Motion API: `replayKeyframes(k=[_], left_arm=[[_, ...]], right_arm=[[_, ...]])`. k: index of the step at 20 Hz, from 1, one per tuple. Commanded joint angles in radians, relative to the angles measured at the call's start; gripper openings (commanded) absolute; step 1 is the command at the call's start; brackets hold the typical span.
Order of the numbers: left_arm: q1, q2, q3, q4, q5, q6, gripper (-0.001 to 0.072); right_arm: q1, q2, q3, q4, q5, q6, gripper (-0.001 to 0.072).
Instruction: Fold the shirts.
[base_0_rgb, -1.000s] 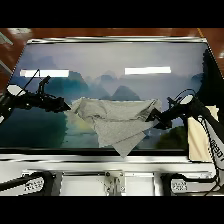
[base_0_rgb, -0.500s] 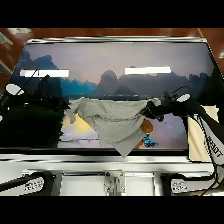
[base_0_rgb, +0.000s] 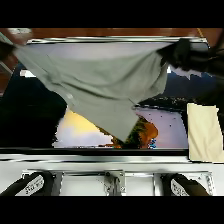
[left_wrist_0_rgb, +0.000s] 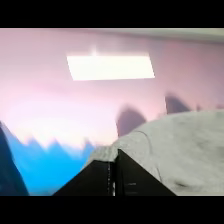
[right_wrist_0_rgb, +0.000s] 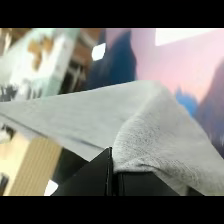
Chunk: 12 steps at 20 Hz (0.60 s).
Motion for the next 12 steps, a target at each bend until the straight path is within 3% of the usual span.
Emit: replayKeyframes(k=[1,3,6,9,12], left_arm=[[0.123,0.063,0.279,0.006,0.013,-0.05,0.0037],[0.197,0.077,0.337,0.005,0.013,-0.07,0.0037],[0.248,0.091,0.339,0.005,0.016,-0.148,0.0037],[0.248,0.093,0.339,0.005,0.029,-0.147,0.0038],[0.247,0.088,0.339,0.005,0.14,-0.139,0.0037]], right_arm=[[0.0,0.185,0.108,-0.262,-0.013,0.227,0.0055],[0.0,0.253,0.109,-0.396,0.105,0.304,0.0055],[0.0,0.3,0.109,-0.428,0.342,0.351,0.0056],[0.001,0.305,0.106,-0.463,0.618,0.381,0.0055],[0.001,0.305,0.048,-0.591,0.797,0.391,0.0055]])
